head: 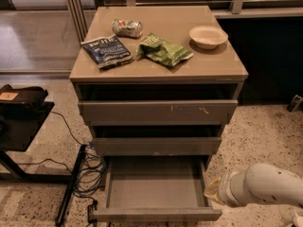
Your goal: Close bottom drawer
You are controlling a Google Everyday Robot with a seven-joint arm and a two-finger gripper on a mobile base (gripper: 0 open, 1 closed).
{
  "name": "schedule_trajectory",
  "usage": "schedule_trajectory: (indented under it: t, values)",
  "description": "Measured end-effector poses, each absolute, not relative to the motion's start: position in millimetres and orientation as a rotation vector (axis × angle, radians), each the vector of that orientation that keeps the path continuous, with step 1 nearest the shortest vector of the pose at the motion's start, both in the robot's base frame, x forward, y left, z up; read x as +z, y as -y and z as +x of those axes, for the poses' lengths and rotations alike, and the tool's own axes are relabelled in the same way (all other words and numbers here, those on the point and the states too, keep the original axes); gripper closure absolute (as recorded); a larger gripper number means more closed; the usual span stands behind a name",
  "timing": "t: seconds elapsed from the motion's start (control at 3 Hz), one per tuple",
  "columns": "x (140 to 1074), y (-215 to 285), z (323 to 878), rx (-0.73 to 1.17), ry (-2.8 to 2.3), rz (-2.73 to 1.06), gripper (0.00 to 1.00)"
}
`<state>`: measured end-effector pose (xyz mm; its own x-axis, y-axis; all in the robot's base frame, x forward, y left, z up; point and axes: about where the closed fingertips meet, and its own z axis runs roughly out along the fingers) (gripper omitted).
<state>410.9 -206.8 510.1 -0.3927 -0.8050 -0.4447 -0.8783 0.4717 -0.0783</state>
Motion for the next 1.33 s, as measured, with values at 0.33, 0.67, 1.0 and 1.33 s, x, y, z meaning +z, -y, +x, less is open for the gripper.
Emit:
schedule_trajectory:
  t: [0.33,0.67,1.0,1.33]
  values:
    - [493,200,417,0.270,-2.288,-1.447,1.00]
    - [458,206,433,0.264,-2.233,-1.477,1.00]
    - [411,214,448,0.260,-2.164,-1.472,1.00]
    - [362,221,456,0.278,-2.140,-1.469,1.00]
